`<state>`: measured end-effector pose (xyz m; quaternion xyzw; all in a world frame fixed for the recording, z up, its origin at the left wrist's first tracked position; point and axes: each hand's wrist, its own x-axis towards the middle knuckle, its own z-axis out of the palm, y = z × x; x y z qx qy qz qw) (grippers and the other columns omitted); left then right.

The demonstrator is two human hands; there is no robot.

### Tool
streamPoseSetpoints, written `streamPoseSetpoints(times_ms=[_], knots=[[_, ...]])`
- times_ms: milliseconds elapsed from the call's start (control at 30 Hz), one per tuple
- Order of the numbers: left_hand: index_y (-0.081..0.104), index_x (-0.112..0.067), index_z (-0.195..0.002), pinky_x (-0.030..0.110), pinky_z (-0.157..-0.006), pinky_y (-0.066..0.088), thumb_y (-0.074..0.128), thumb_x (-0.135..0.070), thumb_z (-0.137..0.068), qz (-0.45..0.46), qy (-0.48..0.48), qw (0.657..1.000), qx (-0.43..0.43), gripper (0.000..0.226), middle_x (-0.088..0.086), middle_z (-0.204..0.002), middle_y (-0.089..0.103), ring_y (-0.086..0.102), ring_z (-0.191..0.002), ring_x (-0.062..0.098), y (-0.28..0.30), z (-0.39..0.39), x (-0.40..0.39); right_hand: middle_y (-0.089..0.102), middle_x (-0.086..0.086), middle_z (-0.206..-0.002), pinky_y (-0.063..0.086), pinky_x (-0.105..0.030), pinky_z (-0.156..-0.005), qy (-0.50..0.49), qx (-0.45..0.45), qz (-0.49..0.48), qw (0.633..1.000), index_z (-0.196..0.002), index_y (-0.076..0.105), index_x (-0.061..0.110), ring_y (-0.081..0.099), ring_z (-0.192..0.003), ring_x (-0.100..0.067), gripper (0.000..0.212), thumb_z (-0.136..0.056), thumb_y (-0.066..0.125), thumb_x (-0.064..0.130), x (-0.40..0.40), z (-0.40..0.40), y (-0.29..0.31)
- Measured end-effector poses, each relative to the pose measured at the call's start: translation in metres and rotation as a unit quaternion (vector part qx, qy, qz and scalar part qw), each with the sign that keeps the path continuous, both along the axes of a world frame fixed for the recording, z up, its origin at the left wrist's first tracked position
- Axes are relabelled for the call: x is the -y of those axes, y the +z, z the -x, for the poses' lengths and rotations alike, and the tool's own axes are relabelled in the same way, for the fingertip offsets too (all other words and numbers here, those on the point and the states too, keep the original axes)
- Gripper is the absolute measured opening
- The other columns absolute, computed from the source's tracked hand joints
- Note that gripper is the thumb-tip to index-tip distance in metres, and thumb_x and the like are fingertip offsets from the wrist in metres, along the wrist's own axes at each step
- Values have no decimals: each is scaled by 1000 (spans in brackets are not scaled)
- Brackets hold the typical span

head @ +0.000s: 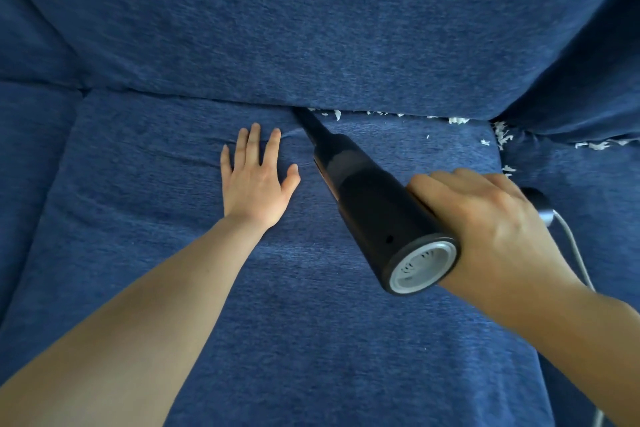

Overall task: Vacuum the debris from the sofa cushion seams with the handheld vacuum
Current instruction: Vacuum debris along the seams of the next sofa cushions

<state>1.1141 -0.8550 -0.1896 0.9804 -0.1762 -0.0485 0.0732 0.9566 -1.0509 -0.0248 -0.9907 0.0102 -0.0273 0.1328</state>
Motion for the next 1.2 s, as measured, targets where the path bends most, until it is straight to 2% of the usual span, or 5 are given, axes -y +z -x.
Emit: streamPoseSetpoints(times_ms=[167,500,700,933,1200], knots=[[17,-22,-154,49,-121,-1,29,-54,-97,8,4,1000,2,67,9,-163,9,1,-151,25,0,3,-1,52,2,-63,47,-44,-65,-5,-8,42,999,-74,56,15,53,-60,-29,25,-77,44,37,4,-3,-7],[19,-22,-154,49,-121,2,30,-54,-96,2,2,1000,9,68,9,-162,12,3,-151,24,0,9,-3,53,2,-62,43,-39,-63,-4,3,26,1000,-73,54,16,52,-60,-28,27,-78,42,39,6,-4,-10],[15,-26,-154,54,-120,0,28,-56,-95,20,40,998,-37,67,5,-163,9,-2,-150,26,8,5,8,53,3,-64,45,-42,-65,7,12,30,999,-75,56,16,51,-60,-27,23,-78,44,36,18,13,-3],[0,-37,-155,55,-119,-7,15,-67,-92,-20,38,998,-54,71,-3,-164,-6,-14,-149,28,7,17,49,50,4,-64,42,-41,-63,-1,1,22,1000,-74,52,19,51,-62,-28,24,-77,43,40,29,9,-4],[1,-39,-154,53,-120,-6,8,-67,-87,-46,23,998,-40,73,-1,-164,-9,-15,-149,28,5,26,44,49,6,-63,44,-43,-67,0,4,24,1000,-73,53,18,50,-61,-26,26,-79,42,40,31,15,1]])
